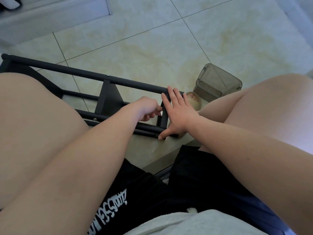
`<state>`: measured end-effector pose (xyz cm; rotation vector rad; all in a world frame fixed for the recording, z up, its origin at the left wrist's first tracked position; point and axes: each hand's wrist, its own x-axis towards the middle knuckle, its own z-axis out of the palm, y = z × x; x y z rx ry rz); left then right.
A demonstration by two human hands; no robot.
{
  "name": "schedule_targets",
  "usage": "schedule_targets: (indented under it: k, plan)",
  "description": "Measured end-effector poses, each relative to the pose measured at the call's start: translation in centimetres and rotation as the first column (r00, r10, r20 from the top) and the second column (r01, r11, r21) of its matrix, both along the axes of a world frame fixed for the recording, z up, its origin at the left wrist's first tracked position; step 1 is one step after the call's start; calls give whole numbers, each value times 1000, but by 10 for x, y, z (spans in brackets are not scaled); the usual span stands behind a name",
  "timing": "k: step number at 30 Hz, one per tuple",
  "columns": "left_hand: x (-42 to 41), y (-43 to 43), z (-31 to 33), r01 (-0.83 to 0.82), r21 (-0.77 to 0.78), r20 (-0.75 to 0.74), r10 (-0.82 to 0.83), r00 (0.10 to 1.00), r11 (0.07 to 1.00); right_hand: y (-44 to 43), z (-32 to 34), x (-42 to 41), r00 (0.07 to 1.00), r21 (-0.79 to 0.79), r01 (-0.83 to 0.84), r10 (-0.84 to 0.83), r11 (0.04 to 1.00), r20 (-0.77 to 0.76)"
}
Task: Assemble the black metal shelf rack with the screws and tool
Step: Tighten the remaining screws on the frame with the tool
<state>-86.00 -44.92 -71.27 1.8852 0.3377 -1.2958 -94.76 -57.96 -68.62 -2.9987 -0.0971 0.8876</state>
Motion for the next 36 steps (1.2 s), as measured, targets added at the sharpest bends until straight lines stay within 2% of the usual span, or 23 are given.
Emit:
schedule_targets:
  k: [8, 19, 36]
  plan:
    - [0, -1, 1, 77, 3, -15, -77, 997, 997, -1, -1, 0, 1000, 14, 6, -6, 1000, 1]
    - [-5, -1, 7, 150, 10, 80, -150, 985, 989, -2, -4, -1, 1000, 26, 11, -11, 1000, 4]
    - [-5, 0, -5, 70, 37, 98, -73, 992, 997, -3, -3, -1, 1000, 23, 8, -8, 1000, -11]
